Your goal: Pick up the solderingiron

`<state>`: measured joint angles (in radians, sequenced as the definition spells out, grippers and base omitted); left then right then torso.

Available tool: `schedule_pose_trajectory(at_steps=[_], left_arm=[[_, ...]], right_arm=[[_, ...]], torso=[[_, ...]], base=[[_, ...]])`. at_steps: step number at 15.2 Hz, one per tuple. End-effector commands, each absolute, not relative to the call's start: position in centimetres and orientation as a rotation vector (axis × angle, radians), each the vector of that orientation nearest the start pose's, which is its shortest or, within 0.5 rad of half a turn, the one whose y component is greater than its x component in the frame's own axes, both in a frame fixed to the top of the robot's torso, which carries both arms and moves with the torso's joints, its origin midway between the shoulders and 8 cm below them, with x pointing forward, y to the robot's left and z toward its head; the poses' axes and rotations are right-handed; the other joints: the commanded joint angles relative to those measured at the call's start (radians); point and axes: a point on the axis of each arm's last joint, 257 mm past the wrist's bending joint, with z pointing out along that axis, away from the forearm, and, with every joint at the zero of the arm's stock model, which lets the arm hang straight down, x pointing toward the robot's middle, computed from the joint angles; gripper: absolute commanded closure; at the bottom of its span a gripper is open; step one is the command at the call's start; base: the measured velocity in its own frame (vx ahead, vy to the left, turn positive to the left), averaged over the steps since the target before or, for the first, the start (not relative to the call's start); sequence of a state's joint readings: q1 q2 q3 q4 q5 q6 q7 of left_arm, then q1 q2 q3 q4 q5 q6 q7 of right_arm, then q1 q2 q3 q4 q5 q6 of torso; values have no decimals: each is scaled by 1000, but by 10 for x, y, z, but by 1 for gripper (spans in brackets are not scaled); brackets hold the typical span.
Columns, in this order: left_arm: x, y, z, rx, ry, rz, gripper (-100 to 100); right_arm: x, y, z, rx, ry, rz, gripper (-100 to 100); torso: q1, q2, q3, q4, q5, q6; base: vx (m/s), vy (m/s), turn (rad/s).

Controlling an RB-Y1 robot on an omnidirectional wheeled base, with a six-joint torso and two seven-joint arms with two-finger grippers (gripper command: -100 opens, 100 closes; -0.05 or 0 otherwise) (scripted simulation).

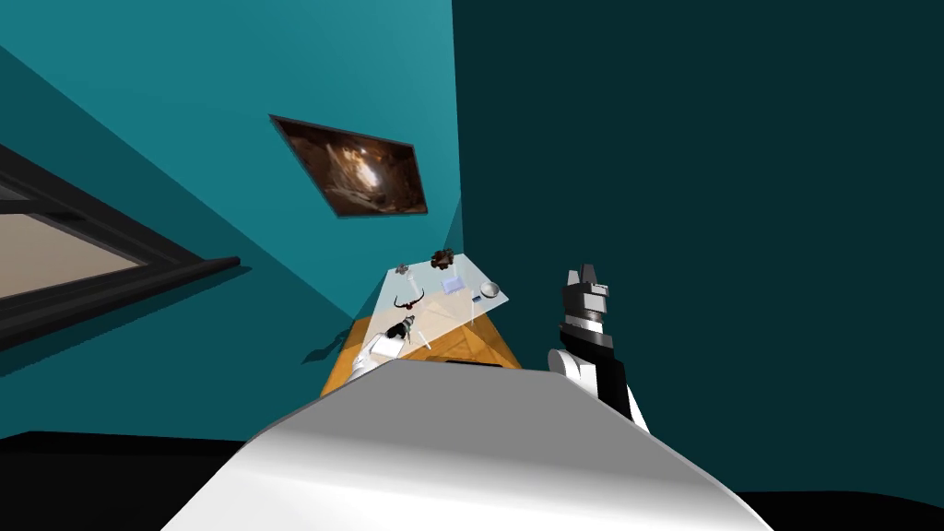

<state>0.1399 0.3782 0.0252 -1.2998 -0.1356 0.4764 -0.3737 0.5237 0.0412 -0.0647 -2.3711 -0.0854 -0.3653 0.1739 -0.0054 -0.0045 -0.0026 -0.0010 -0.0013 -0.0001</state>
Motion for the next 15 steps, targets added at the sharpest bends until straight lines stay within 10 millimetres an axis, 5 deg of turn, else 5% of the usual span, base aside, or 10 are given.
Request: schedule_pose_trajectory(at_steps=[1, 9, 15], left_arm=[[363, 483, -487, -1109, 2108, 113, -100], [331, 512, -510, -1138, 2208, 293, -100], [324, 522, -518, -1162, 2208, 321, -100]], right_arm=[[338, -316, 32, 714, 620, 1111, 0], [338, -316, 32, 714, 620, 1111, 0], [338, -316, 32, 714, 620, 1111, 0]], torso=[[0, 0, 0, 0, 0, 0], [0, 0, 0, 0, 0, 0], [6, 4, 2, 1, 1, 0]], base=[[54, -87, 12], [48, -77, 9], [5, -4, -72]])
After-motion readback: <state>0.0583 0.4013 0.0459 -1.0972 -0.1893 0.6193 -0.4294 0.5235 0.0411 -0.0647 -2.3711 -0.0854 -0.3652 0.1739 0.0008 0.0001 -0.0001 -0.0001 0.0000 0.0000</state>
